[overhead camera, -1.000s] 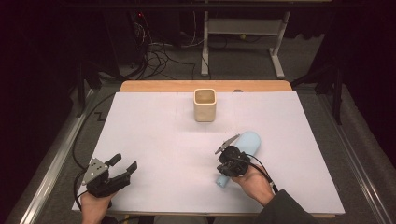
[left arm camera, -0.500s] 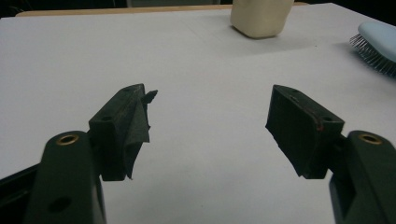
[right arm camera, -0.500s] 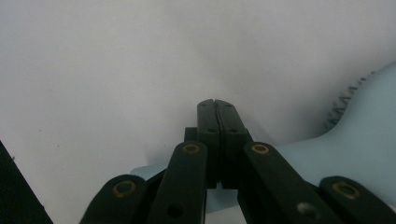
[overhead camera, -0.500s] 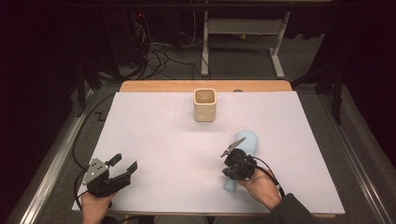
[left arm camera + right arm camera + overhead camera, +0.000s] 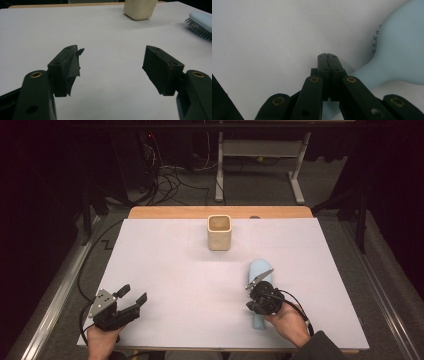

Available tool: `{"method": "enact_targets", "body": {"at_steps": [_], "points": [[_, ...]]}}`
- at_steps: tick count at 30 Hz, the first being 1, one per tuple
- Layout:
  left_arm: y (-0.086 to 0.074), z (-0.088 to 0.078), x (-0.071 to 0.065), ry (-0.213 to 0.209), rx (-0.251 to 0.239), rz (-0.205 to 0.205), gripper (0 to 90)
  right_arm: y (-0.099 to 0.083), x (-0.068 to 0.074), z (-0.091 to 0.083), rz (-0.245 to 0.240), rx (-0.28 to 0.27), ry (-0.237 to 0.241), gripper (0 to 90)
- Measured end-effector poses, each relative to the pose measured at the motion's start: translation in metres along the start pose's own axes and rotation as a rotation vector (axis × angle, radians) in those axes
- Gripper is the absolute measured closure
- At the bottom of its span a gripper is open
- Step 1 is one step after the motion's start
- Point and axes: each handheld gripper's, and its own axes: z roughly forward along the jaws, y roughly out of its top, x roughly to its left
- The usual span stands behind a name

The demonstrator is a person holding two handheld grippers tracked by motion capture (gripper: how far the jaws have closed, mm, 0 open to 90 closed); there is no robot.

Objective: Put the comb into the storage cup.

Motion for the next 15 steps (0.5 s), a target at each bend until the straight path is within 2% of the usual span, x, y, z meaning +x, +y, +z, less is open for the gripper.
{"method": "enact_targets", "body": {"at_steps": [3,15], "points": [[0.0,0.0,0.0,0.001,0.0,0.002,30.1,-0.004,-0.003,-0.003,0.015,0.004,-0.011,90.0],[0.0,0.0,0.001,0.005,-0.002,-0.007,30.1,-0.012,-0.011,-0.009,0.023,0.015,-0.041,90.0]]}}
